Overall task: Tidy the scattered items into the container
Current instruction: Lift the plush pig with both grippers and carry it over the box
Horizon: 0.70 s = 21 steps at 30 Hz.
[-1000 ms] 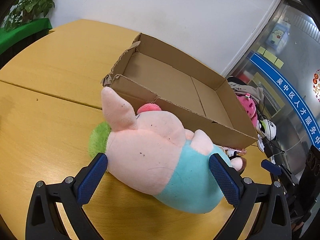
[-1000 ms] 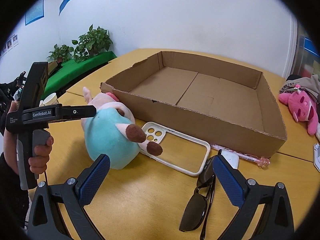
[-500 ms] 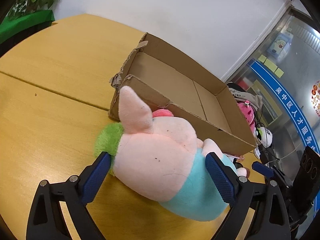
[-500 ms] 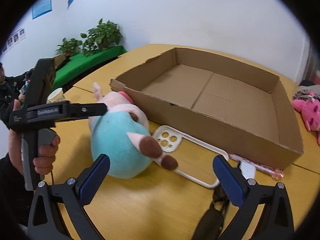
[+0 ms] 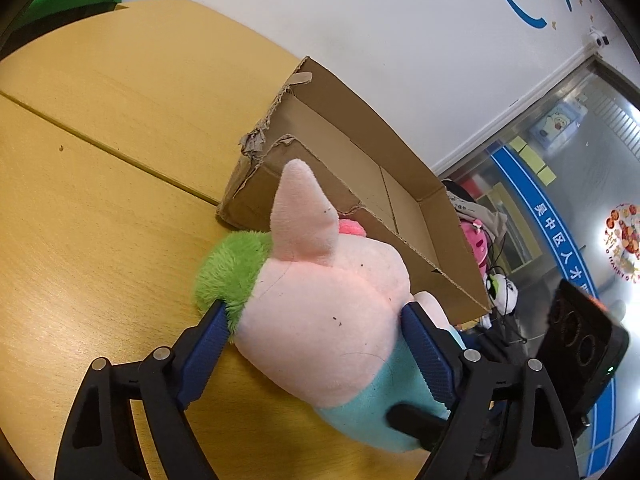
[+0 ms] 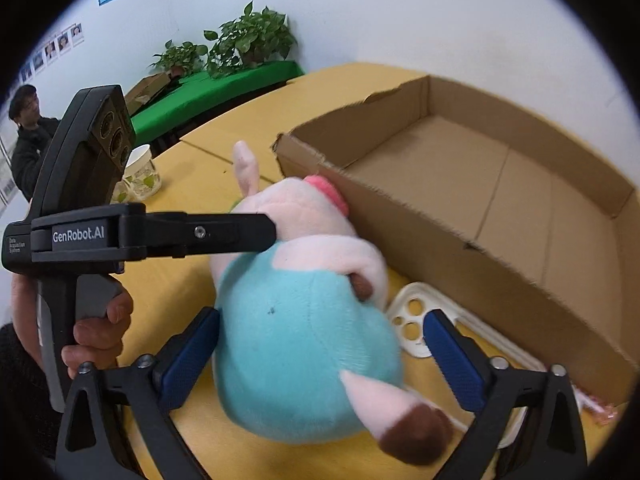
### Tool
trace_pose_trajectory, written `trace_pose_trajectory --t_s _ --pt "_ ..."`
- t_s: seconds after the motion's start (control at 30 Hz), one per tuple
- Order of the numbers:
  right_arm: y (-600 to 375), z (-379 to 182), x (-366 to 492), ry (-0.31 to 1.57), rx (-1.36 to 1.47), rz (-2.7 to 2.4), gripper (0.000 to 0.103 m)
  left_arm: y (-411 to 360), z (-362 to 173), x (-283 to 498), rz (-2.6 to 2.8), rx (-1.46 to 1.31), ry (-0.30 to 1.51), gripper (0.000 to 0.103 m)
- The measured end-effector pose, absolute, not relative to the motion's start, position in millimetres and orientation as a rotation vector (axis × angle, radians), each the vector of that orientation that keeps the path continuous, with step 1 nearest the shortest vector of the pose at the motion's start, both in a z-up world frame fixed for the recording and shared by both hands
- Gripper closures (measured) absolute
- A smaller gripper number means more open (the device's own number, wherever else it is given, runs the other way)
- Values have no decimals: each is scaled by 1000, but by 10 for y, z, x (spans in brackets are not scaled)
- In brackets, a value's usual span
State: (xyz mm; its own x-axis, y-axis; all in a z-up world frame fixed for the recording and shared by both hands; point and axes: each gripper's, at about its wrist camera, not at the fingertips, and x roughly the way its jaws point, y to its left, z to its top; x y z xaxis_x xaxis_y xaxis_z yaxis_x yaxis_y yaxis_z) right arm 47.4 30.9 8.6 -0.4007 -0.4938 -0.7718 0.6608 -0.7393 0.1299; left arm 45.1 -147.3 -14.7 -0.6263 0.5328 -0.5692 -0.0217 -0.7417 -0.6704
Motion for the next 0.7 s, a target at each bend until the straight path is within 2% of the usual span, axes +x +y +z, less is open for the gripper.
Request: trace_pose_trajectory --t_s 0.1,0.23,0.33,0.47,0.7 --pt "267 44 551 300 1082 -2147 21 -1493 -180 460 2373 -1137 -936 19" --pt "328 63 631 264 1082 -2158 28 -1434 -120 496 2362 -1142 -921 26" --pt "415 127 712 193 1074 -2185 30 -1357 -1 536 2377 -1142 -896 28" --pt "530 397 856 129 974 -2242 31 -1266 432 590 2434 -1047 -792 28" --pt "772 1046 815 -24 744 -2389 31 -943 1425 269 2514 -871 -472 28"
